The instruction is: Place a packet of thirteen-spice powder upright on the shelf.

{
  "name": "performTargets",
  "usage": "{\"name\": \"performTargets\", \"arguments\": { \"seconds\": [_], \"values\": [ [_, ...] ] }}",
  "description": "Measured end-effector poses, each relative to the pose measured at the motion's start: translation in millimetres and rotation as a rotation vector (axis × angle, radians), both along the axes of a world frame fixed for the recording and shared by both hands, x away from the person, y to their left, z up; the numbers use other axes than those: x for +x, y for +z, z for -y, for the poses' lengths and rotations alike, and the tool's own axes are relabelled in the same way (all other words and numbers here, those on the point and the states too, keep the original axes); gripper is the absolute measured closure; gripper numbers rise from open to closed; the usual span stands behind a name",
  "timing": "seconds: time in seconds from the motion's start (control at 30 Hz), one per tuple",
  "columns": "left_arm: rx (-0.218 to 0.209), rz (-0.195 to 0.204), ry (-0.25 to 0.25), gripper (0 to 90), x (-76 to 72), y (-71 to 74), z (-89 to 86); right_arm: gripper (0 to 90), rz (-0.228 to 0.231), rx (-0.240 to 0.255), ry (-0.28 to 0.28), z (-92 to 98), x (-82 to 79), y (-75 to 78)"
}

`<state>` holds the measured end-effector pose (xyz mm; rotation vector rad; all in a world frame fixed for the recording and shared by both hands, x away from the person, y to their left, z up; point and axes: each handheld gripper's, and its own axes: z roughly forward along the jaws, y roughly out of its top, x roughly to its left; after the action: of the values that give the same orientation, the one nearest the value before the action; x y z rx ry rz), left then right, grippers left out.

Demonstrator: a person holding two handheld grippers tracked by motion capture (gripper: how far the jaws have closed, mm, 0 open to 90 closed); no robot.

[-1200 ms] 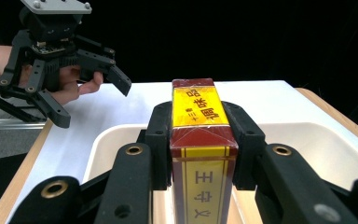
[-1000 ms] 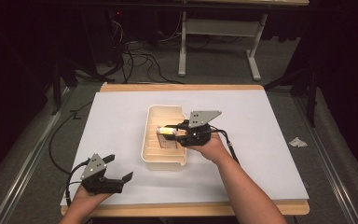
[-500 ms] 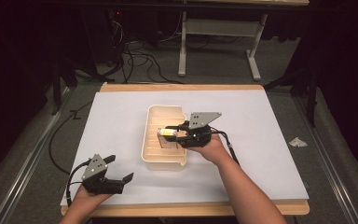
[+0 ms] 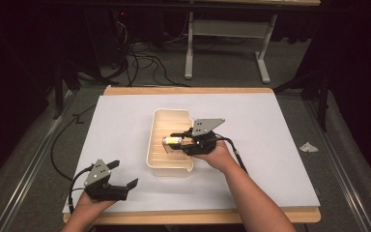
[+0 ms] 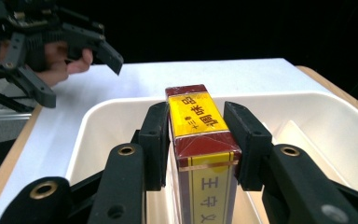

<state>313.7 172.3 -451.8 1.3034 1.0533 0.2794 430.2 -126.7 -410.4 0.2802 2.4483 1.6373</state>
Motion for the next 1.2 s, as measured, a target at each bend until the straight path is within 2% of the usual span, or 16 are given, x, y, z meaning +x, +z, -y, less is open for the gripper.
{"name": "performTargets", "arguments": {
  "seconds": [0.1,0.2,0.27,0.8,0.9,1.03,1.07,1.2],
  "values": [
    [0.010,0.000,-0.006,5.6,-0.3,-0.3,0.3,61.8,-0.009,-0.007,-0.003,0.1,-0.7,-2.7],
    [0.000,-0.002,-0.002,5.6,0.2,-0.1,0.6,61.7,-0.012,-0.003,-0.009,1.0,-0.8,-3.9],
    [0.012,0.001,-0.009,5.6,-0.1,-1.1,0.8,61.6,-0.011,-0.001,-0.011,1.8,-0.4,-4.1],
    [-0.001,-0.001,-0.003,5.6,0.0,0.0,1.1,61.0,-0.017,-0.002,-0.031,8.6,-2.5,-5.2],
    [0.014,0.001,-0.010,5.6,-0.4,-1.2,1.1,60.9,-0.022,-0.003,-0.033,10.8,-2.4,-5.8],
    [0.002,0.000,-0.005,5.7,0.0,-0.6,1.3,60.8,-0.028,-0.003,-0.038,13.4,-2.8,-6.9],
    [0.011,0.001,-0.008,5.7,-0.3,-1.1,1.3,60.6,-0.024,-0.002,-0.039,13.7,-2.5,-7.1],
    [0.004,-0.001,-0.008,5.6,0.1,-0.5,1.3,55.5,-0.019,-0.008,-0.039,13.0,-4.0,-6.7]
  ]
}}
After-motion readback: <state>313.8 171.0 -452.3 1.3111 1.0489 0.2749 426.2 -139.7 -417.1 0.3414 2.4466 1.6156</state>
